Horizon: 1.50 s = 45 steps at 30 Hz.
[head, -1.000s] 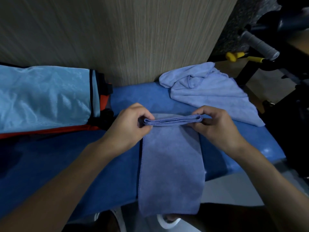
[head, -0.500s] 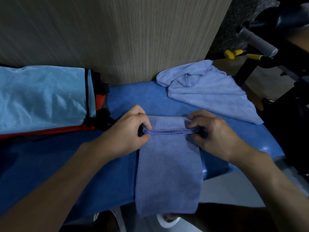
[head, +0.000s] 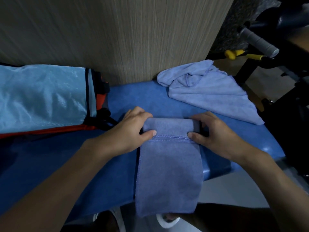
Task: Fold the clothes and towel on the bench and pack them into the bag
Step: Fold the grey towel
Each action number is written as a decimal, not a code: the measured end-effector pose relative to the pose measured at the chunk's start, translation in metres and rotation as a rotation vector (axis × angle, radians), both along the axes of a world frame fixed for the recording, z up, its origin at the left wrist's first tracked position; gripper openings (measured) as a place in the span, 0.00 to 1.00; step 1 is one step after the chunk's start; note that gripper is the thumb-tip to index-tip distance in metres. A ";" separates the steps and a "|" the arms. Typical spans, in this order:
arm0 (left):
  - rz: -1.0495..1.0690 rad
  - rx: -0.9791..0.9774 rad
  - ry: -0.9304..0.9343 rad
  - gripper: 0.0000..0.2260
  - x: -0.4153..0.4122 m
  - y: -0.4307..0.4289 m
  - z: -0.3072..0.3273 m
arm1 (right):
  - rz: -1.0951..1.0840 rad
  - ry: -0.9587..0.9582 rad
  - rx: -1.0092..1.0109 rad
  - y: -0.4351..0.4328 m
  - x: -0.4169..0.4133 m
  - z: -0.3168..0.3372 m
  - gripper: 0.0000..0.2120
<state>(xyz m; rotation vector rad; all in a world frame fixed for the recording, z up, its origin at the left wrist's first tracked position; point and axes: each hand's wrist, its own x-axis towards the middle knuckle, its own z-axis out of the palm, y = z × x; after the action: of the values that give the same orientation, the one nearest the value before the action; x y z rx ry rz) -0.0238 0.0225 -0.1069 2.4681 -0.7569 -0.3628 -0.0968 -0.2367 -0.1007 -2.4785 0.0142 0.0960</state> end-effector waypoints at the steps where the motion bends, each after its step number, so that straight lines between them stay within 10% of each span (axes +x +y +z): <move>1: -0.014 -0.010 0.011 0.20 0.000 0.001 0.001 | 0.002 -0.001 0.005 0.000 0.000 0.000 0.20; 13: 0.046 -0.266 -0.158 0.16 -0.005 -0.006 0.015 | -0.035 -0.278 0.009 0.013 0.000 0.013 0.17; 28: -0.116 -0.208 0.074 0.08 -0.017 0.007 0.017 | 0.116 -0.062 0.192 0.005 -0.015 0.008 0.13; 33: -0.108 -0.041 0.084 0.30 -0.017 0.009 0.016 | 0.128 0.133 0.094 0.001 -0.018 0.015 0.29; 38: -0.110 -0.109 0.138 0.16 -0.017 0.006 0.022 | 0.145 0.157 0.146 0.006 -0.018 0.021 0.17; 45: -0.109 -0.177 -0.294 0.16 -0.016 0.001 0.022 | 0.078 -0.255 0.070 0.014 -0.009 0.014 0.22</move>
<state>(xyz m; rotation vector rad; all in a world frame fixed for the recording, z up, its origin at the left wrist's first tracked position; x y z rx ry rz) -0.0403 0.0230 -0.0850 2.3439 -1.0007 0.0321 -0.1055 -0.2230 -0.0869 -2.4039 -0.1913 -0.1837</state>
